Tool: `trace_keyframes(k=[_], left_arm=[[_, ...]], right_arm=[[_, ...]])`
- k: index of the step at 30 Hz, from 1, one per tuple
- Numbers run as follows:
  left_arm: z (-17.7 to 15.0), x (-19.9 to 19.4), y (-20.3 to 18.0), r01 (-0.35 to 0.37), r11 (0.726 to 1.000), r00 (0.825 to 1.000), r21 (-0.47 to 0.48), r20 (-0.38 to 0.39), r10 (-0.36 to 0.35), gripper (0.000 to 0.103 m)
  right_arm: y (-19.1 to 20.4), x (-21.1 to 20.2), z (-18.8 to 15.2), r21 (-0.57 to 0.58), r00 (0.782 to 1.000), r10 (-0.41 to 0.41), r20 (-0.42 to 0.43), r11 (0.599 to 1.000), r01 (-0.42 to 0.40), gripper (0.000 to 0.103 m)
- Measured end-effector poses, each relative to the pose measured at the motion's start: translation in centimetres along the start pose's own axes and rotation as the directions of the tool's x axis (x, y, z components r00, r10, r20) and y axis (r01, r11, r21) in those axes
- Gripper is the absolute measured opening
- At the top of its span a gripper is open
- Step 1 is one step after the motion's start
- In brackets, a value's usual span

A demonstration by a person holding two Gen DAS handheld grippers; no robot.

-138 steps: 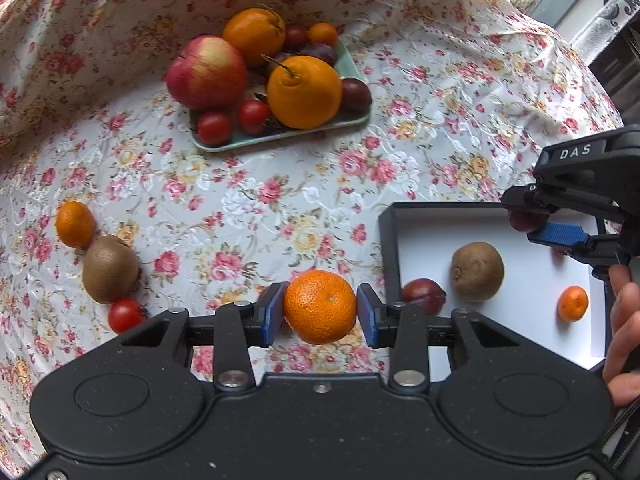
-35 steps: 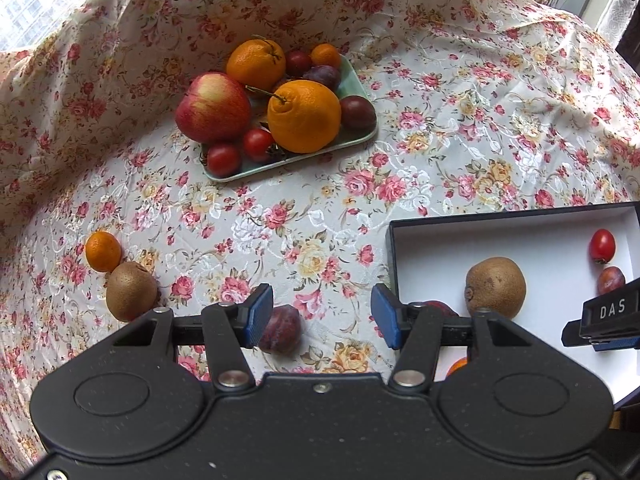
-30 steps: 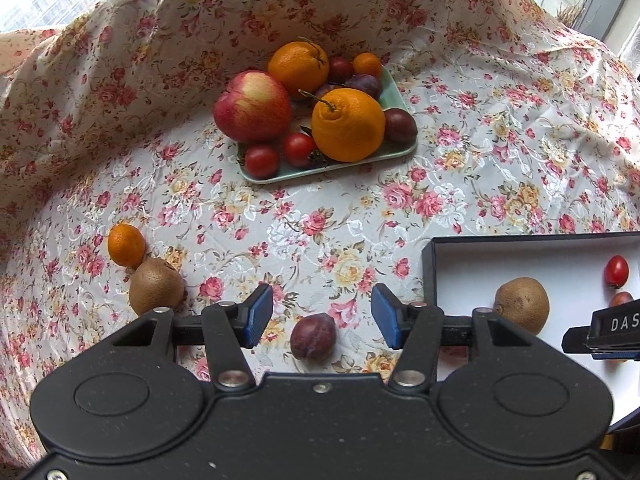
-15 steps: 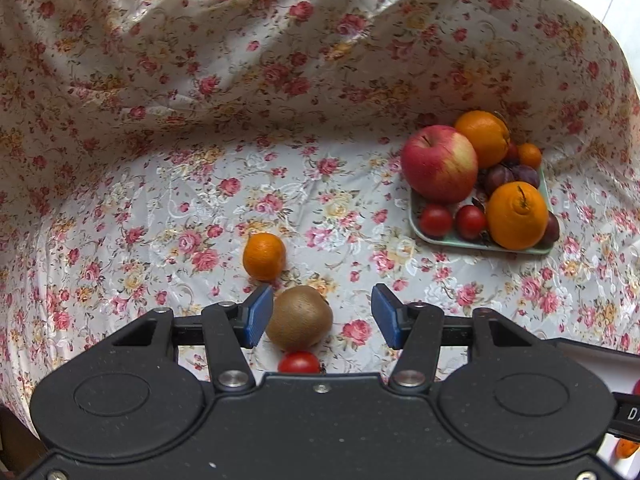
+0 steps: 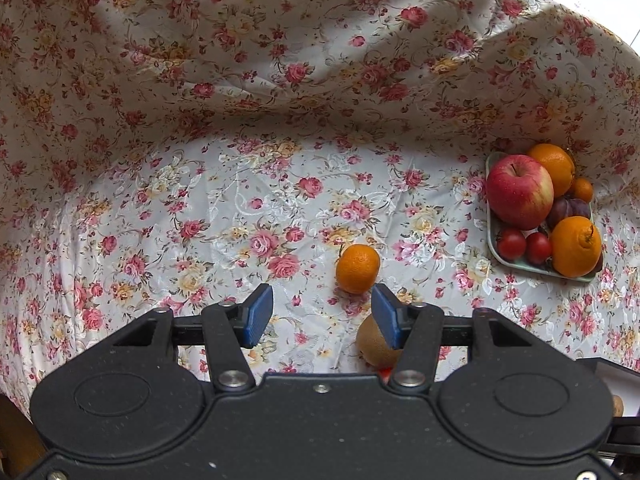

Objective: Organize fruits
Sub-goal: 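Withdraw both open tools from the box toward the loose fruit, then grasp a dark plum with the right tool while the left tool approaches a brown kiwi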

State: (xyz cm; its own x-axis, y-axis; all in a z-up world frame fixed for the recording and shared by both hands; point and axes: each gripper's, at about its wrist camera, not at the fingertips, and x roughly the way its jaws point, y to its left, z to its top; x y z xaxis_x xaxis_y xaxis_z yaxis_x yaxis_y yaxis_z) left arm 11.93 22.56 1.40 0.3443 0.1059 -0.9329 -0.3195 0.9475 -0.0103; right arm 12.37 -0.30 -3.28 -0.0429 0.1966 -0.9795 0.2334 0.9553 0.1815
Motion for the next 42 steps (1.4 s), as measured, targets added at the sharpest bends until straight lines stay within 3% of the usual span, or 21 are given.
trace_keyframes(k=[4, 7, 19, 27, 32, 42], left_arm=[[0.0, 0.5, 1.3, 0.007, 1.000, 1.000, -0.013, -0.021, -0.007, 0.060], [-0.1, 0.8, 1.8, 0.010, 1.000, 0.999, -0.009, -0.033, -0.010, 0.060], [-0.7, 1.1, 1.4, 0.024, 0.996, 0.999, 0.089, -0.033, -0.021, 0.060], [-0.8, 1.1, 1.1, 0.020, 0.995, 1.000, 0.097, 0.013, -0.022, 0.060], [-1.0, 2.0, -0.3, 0.033, 0.984, 0.999, 0.177, -0.002, -0.033, 0.059], [-1.4, 3.7, -2.1, 0.104, 0.973, 0.993, 0.204, -0.078, -0.090, 0.059]], right_arm=[[1.0, 1.5, 0.0, 0.033, 1.000, -0.019, -0.021, 0.999, 0.020, 0.031], [1.4, 2.2, 0.2, 0.076, 0.997, -0.078, -0.004, 0.994, 0.078, 0.031], [0.9, 5.6, 0.8, 0.238, 0.985, -0.168, -0.045, 0.955, 0.174, 0.033], [0.7, 6.9, 1.1, 0.265, 0.985, -0.168, -0.036, 0.949, 0.171, 0.035], [1.6, 7.4, 1.1, 0.202, 0.989, -0.150, -0.015, 0.968, 0.150, 0.034], [3.3, 4.7, 0.9, 0.117, 0.998, -0.005, 0.061, 0.993, -0.003, 0.033]])
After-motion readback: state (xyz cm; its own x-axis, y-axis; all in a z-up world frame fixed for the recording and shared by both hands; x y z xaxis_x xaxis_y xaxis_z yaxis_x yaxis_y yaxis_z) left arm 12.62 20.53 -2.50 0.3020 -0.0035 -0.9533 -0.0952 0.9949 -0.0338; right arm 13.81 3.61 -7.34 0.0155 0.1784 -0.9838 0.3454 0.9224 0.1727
